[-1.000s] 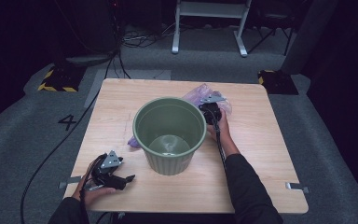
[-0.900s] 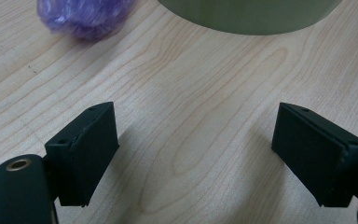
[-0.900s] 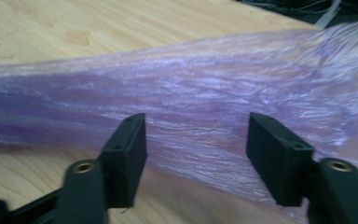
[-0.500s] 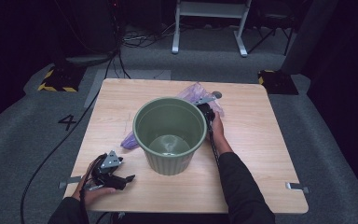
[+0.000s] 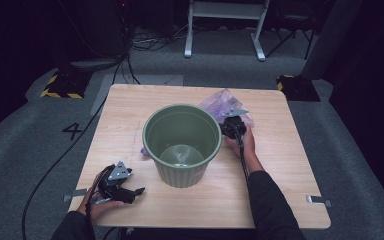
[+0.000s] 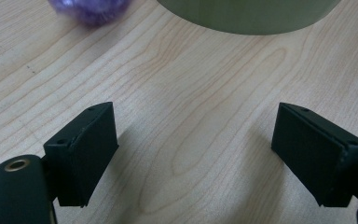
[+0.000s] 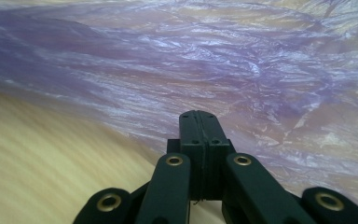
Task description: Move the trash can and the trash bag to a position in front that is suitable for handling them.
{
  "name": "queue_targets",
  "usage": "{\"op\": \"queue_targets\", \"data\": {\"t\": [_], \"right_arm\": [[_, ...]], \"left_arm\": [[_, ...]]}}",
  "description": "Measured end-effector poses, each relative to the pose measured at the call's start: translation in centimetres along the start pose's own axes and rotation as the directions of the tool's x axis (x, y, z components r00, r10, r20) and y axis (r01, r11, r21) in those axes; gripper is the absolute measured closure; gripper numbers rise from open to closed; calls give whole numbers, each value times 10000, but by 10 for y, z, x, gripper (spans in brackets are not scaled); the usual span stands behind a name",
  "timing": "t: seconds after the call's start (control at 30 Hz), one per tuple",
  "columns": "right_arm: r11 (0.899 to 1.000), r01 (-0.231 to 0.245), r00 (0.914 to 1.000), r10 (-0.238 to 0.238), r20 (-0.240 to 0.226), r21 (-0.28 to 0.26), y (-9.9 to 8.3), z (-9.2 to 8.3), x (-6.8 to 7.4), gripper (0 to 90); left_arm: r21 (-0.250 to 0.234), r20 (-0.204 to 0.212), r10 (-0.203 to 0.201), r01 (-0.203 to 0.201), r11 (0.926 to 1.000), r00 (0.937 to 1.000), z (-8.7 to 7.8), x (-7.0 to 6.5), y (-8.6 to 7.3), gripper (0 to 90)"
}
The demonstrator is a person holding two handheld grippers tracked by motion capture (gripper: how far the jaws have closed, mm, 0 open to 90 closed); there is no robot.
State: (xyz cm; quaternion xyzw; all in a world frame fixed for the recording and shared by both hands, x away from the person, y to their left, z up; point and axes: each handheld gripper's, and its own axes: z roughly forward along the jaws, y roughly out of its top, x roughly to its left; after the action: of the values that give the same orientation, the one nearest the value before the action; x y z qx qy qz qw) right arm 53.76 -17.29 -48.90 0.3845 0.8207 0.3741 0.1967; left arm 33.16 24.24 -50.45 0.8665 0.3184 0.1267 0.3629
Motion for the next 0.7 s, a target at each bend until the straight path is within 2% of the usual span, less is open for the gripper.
{"op": "queue_targets", "data": {"t": [0.17, 0.27, 0.43, 0.7], "right_arm": [[9999, -65, 9991, 61, 420, 77, -22, -23, -14, 900], [9998, -182, 9986, 184, 504, -35, -33, -38, -21, 900], [9999, -58, 9950, 48, 995, 100, -49, -55, -31, 900], [9994, -268, 9900, 294, 1381, -213, -68, -82, -48, 900]], "left_arm": [[16, 24, 84, -85, 10000, 10000, 1, 1, 1, 134], [11, 31, 71, -71, 10000, 10000, 2, 1, 2, 131], [8, 70, 73, -73, 10000, 9999, 3, 1, 3, 127], [7, 67, 73, -73, 10000, 10000, 3, 1, 3, 127]]}}
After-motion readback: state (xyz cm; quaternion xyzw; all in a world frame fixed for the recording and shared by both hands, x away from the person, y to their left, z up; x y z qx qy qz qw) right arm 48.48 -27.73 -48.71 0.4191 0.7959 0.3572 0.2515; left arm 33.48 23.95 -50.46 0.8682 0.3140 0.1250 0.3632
